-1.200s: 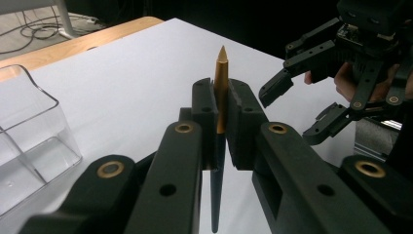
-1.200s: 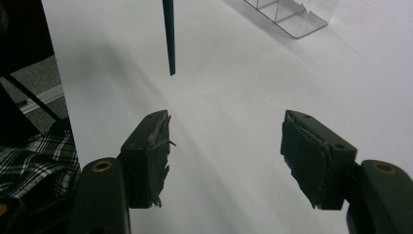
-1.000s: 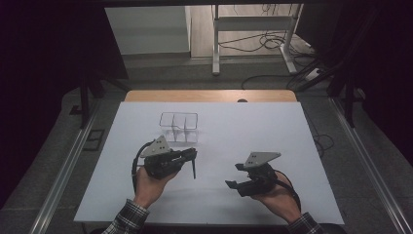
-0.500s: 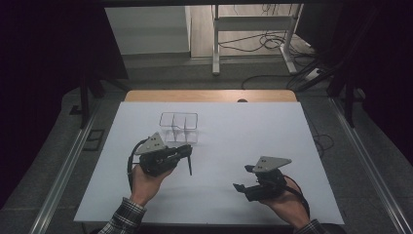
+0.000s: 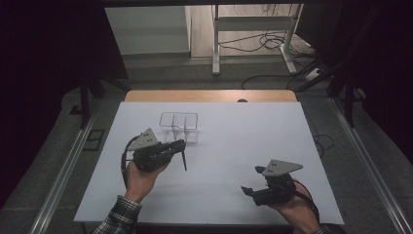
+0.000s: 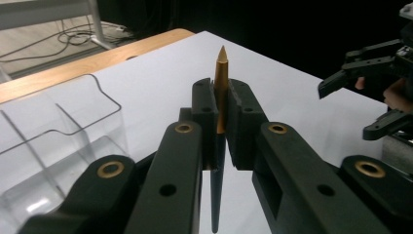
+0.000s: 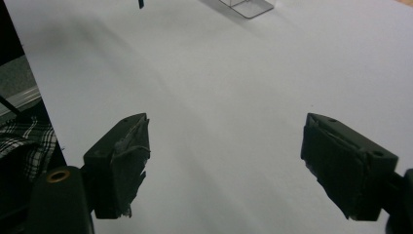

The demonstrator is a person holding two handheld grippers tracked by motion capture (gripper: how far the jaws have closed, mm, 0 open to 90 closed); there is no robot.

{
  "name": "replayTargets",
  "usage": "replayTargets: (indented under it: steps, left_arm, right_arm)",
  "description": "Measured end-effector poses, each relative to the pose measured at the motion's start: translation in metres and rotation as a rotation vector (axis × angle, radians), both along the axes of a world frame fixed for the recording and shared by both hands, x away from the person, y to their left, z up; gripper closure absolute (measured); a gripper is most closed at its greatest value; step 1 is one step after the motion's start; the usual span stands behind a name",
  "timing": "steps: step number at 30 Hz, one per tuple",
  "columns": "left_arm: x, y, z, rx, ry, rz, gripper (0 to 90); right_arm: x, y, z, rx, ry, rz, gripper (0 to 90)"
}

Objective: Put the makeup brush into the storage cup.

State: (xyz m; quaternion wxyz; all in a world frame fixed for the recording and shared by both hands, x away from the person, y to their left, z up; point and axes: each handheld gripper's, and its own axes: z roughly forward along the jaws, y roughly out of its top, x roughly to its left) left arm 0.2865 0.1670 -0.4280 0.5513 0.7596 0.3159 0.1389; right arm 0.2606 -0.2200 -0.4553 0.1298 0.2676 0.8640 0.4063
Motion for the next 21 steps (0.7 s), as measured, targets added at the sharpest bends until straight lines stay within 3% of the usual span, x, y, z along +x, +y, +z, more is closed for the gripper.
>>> replayTargets:
  steps: [21]
  left_arm:
    - [0.006, 0.015, 0.006, 0.012, -0.009, 0.047, 84.2]
  right_arm:
    - [-0.008, -0.023, -0.005, 0.014, -0.006, -0.076, 7.8]
